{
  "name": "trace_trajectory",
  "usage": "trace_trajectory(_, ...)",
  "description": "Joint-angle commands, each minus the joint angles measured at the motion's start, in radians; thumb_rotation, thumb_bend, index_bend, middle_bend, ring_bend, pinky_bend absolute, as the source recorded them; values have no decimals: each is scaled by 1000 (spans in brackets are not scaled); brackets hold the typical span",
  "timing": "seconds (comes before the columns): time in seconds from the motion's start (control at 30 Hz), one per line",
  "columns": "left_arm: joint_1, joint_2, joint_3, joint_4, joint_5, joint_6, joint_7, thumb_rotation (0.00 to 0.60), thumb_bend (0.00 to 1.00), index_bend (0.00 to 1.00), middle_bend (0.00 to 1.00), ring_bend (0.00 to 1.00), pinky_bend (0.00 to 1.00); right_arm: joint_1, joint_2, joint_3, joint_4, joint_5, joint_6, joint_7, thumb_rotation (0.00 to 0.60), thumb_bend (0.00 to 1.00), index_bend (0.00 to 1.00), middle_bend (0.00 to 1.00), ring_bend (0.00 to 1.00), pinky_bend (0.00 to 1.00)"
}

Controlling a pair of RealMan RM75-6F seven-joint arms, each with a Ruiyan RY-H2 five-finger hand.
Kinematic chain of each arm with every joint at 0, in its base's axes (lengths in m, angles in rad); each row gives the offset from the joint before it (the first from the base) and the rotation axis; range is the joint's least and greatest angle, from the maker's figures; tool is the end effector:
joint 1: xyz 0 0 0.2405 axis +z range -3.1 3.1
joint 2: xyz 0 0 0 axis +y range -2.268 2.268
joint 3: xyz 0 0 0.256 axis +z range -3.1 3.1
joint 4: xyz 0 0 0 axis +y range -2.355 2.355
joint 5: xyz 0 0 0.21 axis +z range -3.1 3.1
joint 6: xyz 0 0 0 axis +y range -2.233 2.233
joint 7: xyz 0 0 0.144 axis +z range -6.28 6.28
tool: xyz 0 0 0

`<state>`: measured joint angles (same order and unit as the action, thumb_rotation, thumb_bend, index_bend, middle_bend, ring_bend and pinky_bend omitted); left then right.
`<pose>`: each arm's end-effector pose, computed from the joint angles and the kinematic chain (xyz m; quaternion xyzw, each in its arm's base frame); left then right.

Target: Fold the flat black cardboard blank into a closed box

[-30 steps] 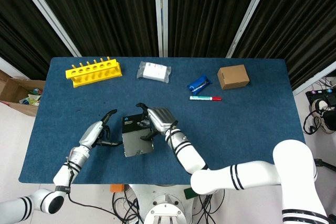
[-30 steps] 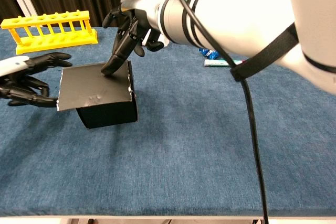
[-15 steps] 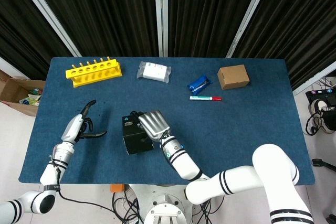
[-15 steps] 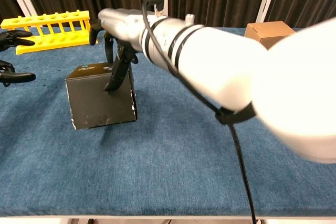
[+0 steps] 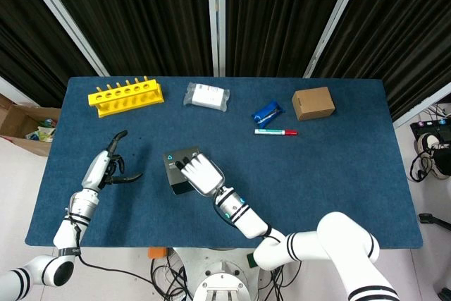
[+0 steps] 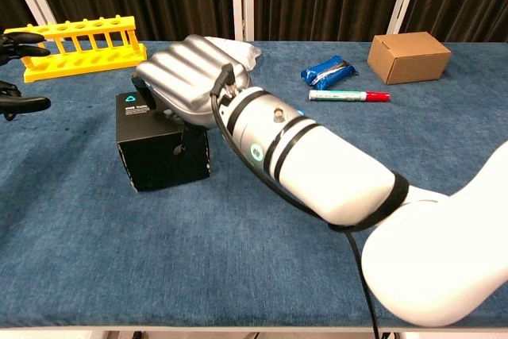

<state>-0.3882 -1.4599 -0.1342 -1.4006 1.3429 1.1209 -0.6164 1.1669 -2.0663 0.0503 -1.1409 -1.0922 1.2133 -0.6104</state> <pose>-0.2688 0.2833 0.0342 -0.4685 -0.6333 -0.5199 0.3303 0.0124 -0.3023 -0.1396 0.8062 -0.1424 0.4388 0.3704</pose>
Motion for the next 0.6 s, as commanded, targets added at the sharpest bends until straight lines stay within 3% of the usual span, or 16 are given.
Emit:
trace_trajectory(0.03,3,0,1,2,3,4,-2,476,0,0,43,661,952,-24,-18,14,29,-28,-15,14,600,209,497,618,754,1000)
trace_trajectory(0.13,7,-2,1,5,6,10,1,476,0,0,43,660,952,-38,-22,29,41,-55,-19,11,600,332,508,630,754,1000)
trace_trajectory(0.3,9,2,3,2,13,19,26,476,0,0,43,660,952,-61,-17,54,35,-88,-22,0,600,360,514,624,752,1000)
trace_trajectory(0.4,12,9,6,0,18,36,94,478,0,0,44,660,952,-84,9,69,-1,-127,2,17,600,275,463,557,745,1000)
trace_trajectory(0.5,14,30,18,-9,22,46,202,478,0,0,46,645,942,-116,58,82,-67,-156,38,39,600,122,289,432,736,1000)
trace_trajectory(0.6,17,85,35,-43,17,48,357,479,0,10,49,542,862,-167,140,96,-162,-174,85,63,600,73,172,376,694,1000)
